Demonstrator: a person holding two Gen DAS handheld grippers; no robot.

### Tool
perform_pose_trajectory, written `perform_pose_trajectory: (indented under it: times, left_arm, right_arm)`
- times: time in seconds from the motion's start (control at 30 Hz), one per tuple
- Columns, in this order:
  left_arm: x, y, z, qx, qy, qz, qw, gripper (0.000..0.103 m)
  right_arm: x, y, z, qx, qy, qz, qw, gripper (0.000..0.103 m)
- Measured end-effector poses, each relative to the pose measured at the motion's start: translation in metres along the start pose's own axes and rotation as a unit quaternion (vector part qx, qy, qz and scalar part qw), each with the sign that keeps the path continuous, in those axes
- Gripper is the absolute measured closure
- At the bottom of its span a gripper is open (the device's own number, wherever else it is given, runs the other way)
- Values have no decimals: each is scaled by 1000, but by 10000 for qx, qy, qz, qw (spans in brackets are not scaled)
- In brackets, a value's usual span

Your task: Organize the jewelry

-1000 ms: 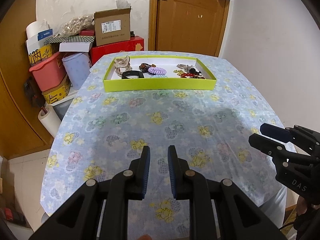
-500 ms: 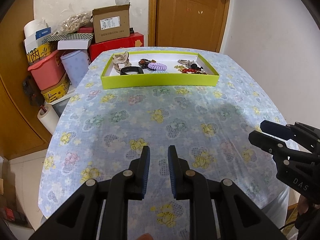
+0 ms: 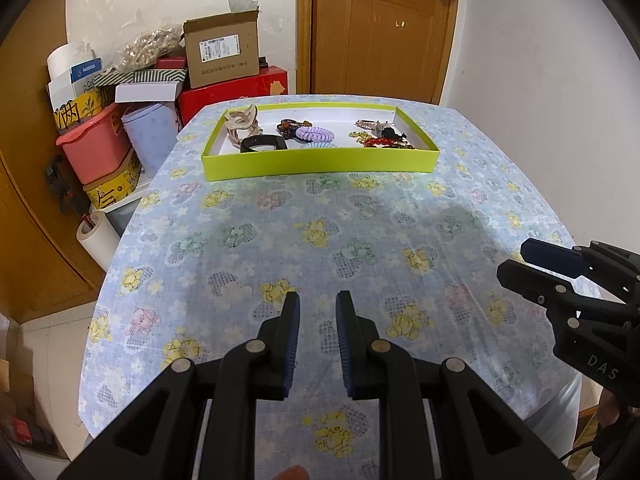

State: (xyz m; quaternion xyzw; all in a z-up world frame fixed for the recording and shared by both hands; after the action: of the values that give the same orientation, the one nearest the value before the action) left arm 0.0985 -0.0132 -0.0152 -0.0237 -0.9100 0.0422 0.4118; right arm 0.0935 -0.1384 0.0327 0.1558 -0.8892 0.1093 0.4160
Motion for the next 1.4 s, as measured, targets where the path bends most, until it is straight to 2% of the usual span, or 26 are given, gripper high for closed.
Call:
perform_pose_trajectory:
  times: [1.4]
  left_arm:
    - [1, -1, 6, 1, -2, -7, 10000, 84]
  right_arm:
    - [0, 1, 1, 1, -3, -9, 10000, 66]
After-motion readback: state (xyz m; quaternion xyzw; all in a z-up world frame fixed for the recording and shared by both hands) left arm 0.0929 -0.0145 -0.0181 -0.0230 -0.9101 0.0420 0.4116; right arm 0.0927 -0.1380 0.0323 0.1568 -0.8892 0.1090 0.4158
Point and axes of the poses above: each gripper's, at about its wrist camera, not at the fingertips, and x roughly against the way its jaws point, y to its left, z to its underside, the point moved 2 cm from there along -x, roughly the way its jaws point, and after that the axes turned 4 degrees about z, right-handed, at the moved point
